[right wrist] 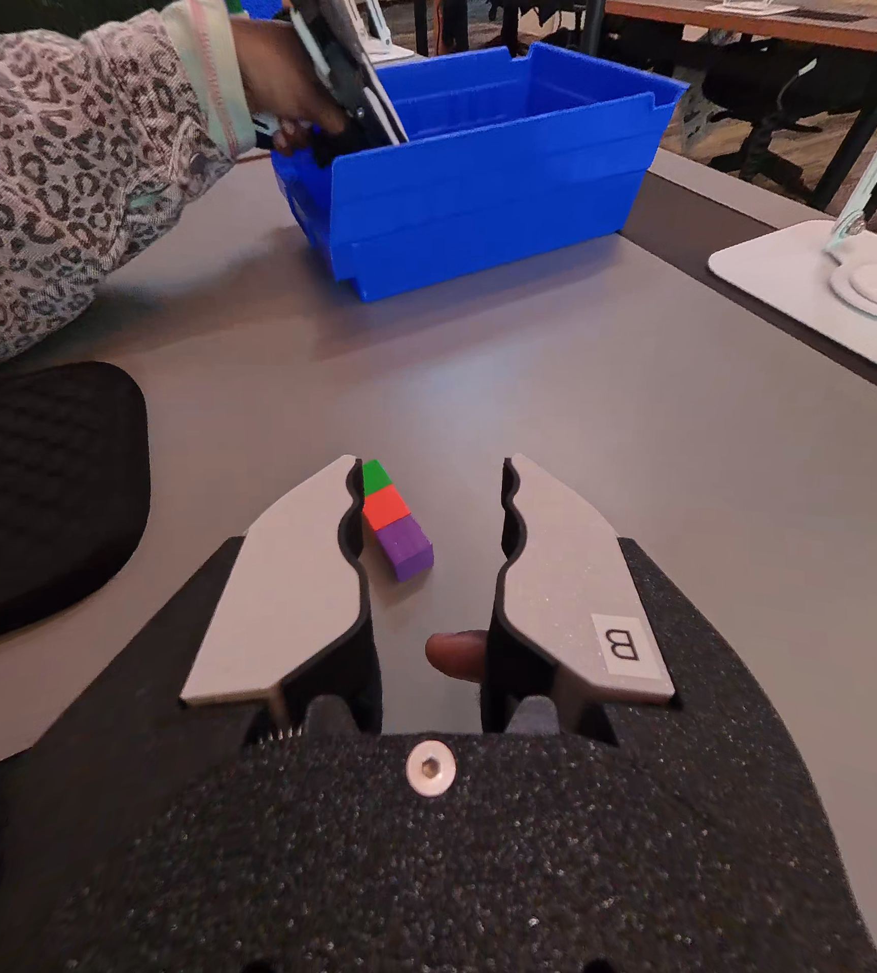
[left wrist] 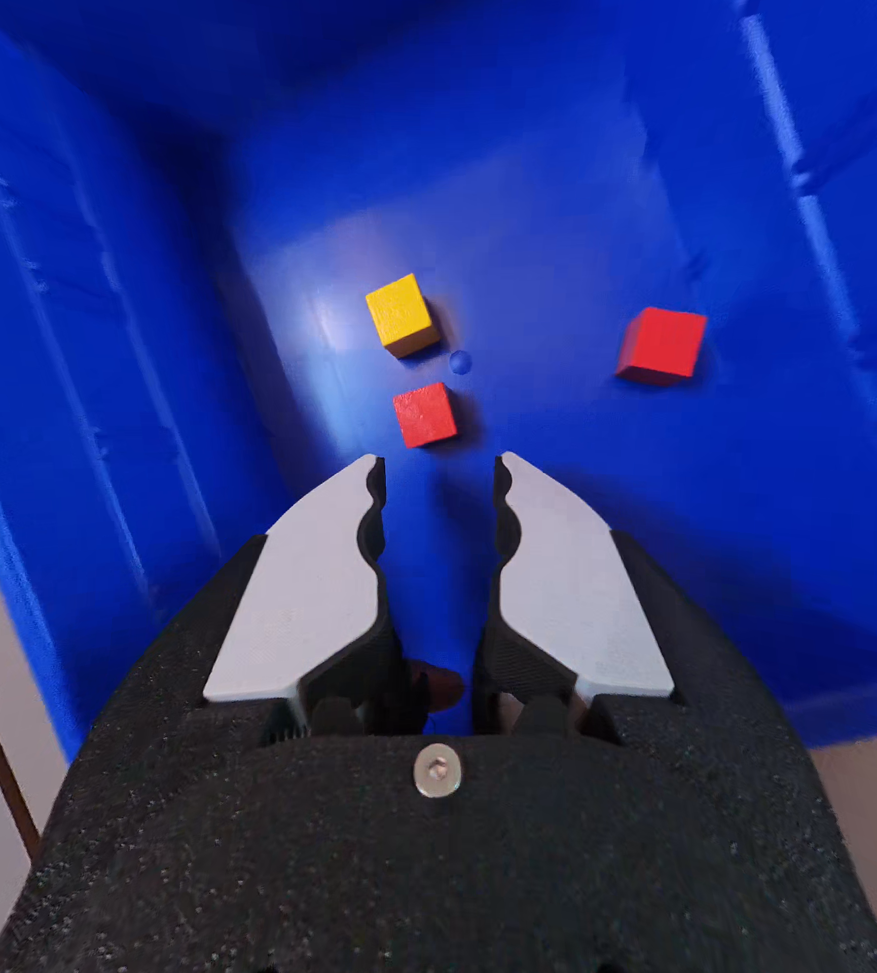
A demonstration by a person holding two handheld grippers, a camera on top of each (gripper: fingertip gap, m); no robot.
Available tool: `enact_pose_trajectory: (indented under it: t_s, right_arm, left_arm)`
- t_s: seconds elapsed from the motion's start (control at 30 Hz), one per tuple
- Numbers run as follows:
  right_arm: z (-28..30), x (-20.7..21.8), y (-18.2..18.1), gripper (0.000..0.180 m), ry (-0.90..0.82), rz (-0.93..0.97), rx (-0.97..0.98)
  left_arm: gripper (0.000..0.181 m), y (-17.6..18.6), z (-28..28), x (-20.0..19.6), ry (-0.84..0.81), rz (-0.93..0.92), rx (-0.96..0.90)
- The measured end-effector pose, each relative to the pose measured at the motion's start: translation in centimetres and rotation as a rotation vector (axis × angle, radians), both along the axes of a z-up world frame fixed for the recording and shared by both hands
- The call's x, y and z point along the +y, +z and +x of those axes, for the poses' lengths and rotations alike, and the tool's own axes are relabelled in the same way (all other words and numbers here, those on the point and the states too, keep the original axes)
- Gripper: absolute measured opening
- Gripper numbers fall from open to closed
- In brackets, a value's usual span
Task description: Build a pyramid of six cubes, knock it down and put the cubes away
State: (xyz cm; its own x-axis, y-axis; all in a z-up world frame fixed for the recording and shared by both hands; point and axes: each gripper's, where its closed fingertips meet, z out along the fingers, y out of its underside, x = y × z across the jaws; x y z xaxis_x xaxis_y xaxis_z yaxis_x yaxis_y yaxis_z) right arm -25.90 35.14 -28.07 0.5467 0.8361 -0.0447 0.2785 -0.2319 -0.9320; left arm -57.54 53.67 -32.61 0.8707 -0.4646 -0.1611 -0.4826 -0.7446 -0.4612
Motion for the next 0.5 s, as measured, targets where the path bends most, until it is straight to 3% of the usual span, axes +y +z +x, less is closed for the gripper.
enact_pose_trajectory:
  t_s: [0.03,0.1,0.17,0.27,0.37,0.43,0.5]
  right_arm:
    - [0.1,0.0,-0.2,0.050,-0.001,0.001,-0.013]
    - [0.0,-0.1,-0.5,0.050,0.012,0.001,-0.024]
    - [-0.3,-0.1,-0.7,0.050,0.027,-0.003,-0.019]
    - [-0.1,-0.1,-0.8,0.050,0.020,0.015,-0.033]
    - [0.2,0.2,0.4,0.047,0.000,0.017,0.054]
    - [0.1,0.0,2.0,0.036,0.017,-0.007,0.184]
    - [-0.5,-0.7,4.3,0.026,0.083,-0.035,0.365]
  left_arm:
    - [0.040,-0.4,0.1,0.4,-0.002,-0.008,0.001]
    - [0.040,-1.3,0.3,0.9,0.003,-0.034,-0.022]
    - [0.023,-2.0,0.3,1.3,0.013,-0.040,-0.035]
    - [0.022,0.5,1.6,0.7,0.002,0.080,-0.149]
    - [0.022,9.1,8.1,-3.3,-0.222,0.399,-0.585]
    - [0.021,14.9,13.0,-9.5,-0.423,0.539,-0.949]
    - [0.022,17.0,17.2,-15.4,-0.561,0.587,-1.158]
